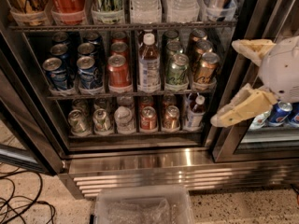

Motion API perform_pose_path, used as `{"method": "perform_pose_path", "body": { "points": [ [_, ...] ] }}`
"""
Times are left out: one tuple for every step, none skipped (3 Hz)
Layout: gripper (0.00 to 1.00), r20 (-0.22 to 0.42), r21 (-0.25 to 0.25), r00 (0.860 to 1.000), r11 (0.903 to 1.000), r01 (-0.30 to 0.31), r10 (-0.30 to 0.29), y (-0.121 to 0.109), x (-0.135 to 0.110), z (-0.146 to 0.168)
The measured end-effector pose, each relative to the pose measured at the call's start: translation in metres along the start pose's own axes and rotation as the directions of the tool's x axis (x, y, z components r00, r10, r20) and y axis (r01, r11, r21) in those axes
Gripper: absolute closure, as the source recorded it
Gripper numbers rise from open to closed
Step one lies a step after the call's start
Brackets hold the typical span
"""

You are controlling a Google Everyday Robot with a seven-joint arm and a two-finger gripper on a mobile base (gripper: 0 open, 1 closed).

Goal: Pick water bottle from top shelf of fridge

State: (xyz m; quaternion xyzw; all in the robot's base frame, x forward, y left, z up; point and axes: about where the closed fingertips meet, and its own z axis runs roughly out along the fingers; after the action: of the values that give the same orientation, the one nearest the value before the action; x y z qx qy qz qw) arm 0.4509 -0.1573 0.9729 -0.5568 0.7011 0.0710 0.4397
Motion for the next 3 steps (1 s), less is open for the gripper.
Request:
{"method": "perform_pose_path", "body": {
  "points": [
    [0.00, 0.123, 0.016, 0.992, 0.9992, -0.038, 0.035, 0.012, -0.017, 0.006],
    [0.00, 0.167, 0.012, 0.983, 0.9968, -0.079, 0.075, 0.023, -0.028, 0.014],
    [0.00, 0.171, 0.010, 0.982, 0.9966, -0.082, 0.079, 0.024, -0.029, 0.015]
  ]
}}
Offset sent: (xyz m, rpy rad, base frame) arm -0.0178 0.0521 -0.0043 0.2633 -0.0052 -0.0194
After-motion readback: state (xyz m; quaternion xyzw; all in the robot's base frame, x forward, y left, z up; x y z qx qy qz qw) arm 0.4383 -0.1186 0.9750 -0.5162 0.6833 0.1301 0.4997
